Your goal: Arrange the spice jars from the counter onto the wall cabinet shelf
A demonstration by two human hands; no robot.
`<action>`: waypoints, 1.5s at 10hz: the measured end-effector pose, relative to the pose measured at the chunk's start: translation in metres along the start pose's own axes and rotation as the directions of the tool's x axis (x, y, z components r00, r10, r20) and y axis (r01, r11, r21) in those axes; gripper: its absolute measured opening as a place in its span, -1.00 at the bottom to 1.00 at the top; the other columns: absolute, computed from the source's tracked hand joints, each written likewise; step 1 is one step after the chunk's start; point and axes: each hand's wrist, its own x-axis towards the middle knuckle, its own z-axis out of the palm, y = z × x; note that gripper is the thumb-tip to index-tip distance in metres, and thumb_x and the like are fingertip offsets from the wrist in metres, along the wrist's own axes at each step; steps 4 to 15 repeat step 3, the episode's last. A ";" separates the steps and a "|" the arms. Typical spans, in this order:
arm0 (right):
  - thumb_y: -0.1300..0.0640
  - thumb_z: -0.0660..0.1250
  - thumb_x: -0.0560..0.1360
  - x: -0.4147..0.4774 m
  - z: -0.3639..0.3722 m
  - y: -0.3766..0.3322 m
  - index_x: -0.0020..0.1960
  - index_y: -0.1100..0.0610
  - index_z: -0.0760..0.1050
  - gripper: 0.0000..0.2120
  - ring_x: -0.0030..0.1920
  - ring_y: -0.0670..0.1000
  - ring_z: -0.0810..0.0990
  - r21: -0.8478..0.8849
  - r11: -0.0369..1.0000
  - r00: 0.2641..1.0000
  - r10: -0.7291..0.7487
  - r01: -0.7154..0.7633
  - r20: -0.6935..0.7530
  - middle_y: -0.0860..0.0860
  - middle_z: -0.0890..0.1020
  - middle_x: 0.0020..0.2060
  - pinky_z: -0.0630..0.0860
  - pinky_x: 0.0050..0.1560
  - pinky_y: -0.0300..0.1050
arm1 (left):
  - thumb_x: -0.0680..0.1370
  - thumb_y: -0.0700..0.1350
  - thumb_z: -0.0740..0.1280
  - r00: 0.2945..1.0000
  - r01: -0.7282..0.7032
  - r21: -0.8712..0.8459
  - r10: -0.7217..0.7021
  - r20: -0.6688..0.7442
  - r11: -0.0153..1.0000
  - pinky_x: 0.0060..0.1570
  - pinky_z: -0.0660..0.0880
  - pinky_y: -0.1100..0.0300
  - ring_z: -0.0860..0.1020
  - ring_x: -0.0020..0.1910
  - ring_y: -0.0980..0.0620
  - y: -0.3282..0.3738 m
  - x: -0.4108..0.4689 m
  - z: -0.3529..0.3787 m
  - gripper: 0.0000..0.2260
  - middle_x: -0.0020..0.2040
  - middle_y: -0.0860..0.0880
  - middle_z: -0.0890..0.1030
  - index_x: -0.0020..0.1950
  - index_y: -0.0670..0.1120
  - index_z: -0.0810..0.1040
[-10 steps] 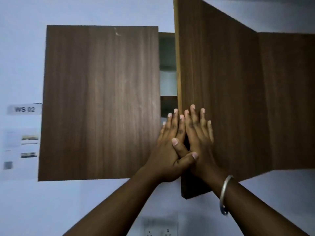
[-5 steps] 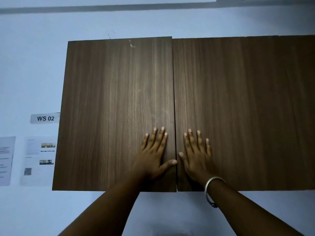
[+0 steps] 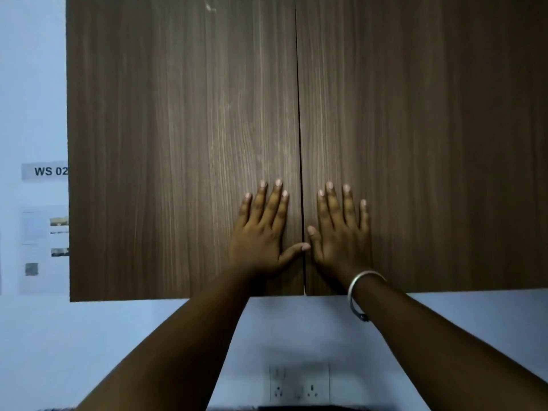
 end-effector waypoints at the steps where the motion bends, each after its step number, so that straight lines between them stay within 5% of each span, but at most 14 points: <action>1: -0.17 -0.02 0.64 -0.002 -0.013 -0.005 0.68 0.10 -0.04 -0.31 0.67 0.17 -0.10 -0.004 1.000 0.998 0.021 -0.021 0.052 0.06 -0.03 0.67 -0.07 0.60 0.30 | 0.54 0.41 0.01 0.998 0.023 -0.006 -0.023 0.066 1.000 0.54 -0.46 -0.03 -0.39 0.61 -0.10 0.002 -0.005 -0.011 -0.11 0.62 -0.09 -0.36 0.63 -0.09 -0.29; 3: -0.19 -0.07 0.66 -0.001 -0.053 -0.014 0.67 0.18 -0.05 -0.30 0.67 0.15 -0.08 0.030 0.999 0.988 0.021 -0.026 0.155 0.12 -0.03 0.67 -0.08 0.61 0.27 | 0.60 0.32 -0.03 1.000 0.011 -0.101 -0.008 0.025 0.995 0.60 -0.31 0.01 -0.17 0.67 -0.12 0.004 -0.019 -0.044 -0.19 0.68 -0.13 -0.15 0.66 -0.17 -0.14; 15: -0.19 -0.07 0.66 -0.001 -0.053 -0.014 0.67 0.18 -0.05 -0.30 0.67 0.15 -0.08 0.030 0.999 0.988 0.021 -0.026 0.155 0.12 -0.03 0.67 -0.08 0.61 0.27 | 0.60 0.32 -0.03 1.000 0.011 -0.101 -0.008 0.025 0.995 0.60 -0.31 0.01 -0.17 0.67 -0.12 0.004 -0.019 -0.044 -0.19 0.68 -0.13 -0.15 0.66 -0.17 -0.14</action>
